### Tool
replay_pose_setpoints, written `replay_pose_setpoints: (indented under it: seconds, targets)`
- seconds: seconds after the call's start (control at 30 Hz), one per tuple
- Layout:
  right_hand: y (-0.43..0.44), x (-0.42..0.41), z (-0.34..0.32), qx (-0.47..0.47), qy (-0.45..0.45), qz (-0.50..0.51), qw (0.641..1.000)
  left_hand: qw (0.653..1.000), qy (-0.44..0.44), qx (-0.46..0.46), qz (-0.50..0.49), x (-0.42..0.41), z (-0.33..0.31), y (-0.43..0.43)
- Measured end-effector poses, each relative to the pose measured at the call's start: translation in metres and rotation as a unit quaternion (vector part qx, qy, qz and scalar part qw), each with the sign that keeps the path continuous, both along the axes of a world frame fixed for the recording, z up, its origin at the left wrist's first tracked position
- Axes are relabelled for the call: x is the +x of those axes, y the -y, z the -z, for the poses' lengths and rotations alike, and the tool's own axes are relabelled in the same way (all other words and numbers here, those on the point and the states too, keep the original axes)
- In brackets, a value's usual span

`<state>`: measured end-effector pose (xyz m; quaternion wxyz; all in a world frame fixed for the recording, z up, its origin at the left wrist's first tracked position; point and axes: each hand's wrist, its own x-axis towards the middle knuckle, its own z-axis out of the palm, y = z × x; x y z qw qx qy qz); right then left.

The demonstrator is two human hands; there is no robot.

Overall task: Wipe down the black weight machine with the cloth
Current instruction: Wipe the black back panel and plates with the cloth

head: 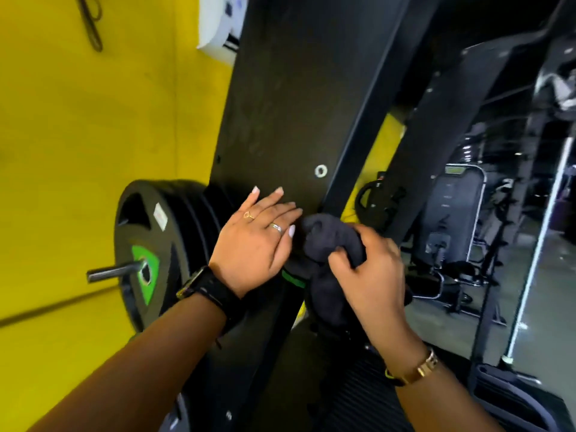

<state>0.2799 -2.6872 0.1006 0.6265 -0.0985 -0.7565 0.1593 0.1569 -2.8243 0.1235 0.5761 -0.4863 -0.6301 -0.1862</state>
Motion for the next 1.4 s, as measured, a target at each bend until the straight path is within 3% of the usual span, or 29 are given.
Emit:
replay_pose_setpoints:
  seconds: [0.17,0.3,0.43,0.53,0.67,0.83,0.93,1.1,1.23,1.4]
  targets:
    - [-0.023,0.013,-0.053,-0.103,-0.130,-0.067,0.984,0.999,-0.039,-0.002,-0.001,0.006,-0.058,-0.024]
    - [-0.037,0.004,-0.101,-0.192,-0.262,-0.168,0.931,0.998,-0.068,-0.005,-0.009,0.003,-0.108,-0.032]
    - [-0.044,-0.010,-0.136,-0.195,-0.359,-0.179,0.895,0.998,-0.060,0.011,-0.014,-0.003,-0.153,-0.037]
    - [-0.049,-0.030,-0.150,-0.179,-0.344,-0.147,0.910,0.997,-0.074,0.023,-0.007,-0.010,-0.181,-0.045]
    - [-0.045,-0.060,-0.157,-0.151,-0.273,-0.026,0.950,0.993,-0.116,0.014,-0.007,-0.020,-0.211,-0.060]
    - [-0.034,-0.050,-0.166,-0.208,-0.210,-0.163,0.941,0.987,-0.153,0.024,0.031,-0.022,-0.250,-0.077]
    - [-0.024,-0.048,-0.178,-0.217,-0.189,-0.156,0.945,0.986,-0.146,0.025,0.074,-0.019,-0.270,-0.094]
    - [-0.050,-0.058,-0.221,-0.192,-0.286,-0.163,0.924,0.986,-0.087,0.047,0.132,-0.012,-0.302,-0.126]
    - [-0.076,-0.061,-0.264,-0.110,-0.358,-0.178,0.910,0.969,-0.071,0.049,0.230,-0.018,-0.308,-0.143]
    - [-0.100,-0.062,-0.311,-0.033,-0.416,-0.221,0.882,0.958,-0.068,0.041,0.274,-0.027,-0.310,-0.145]
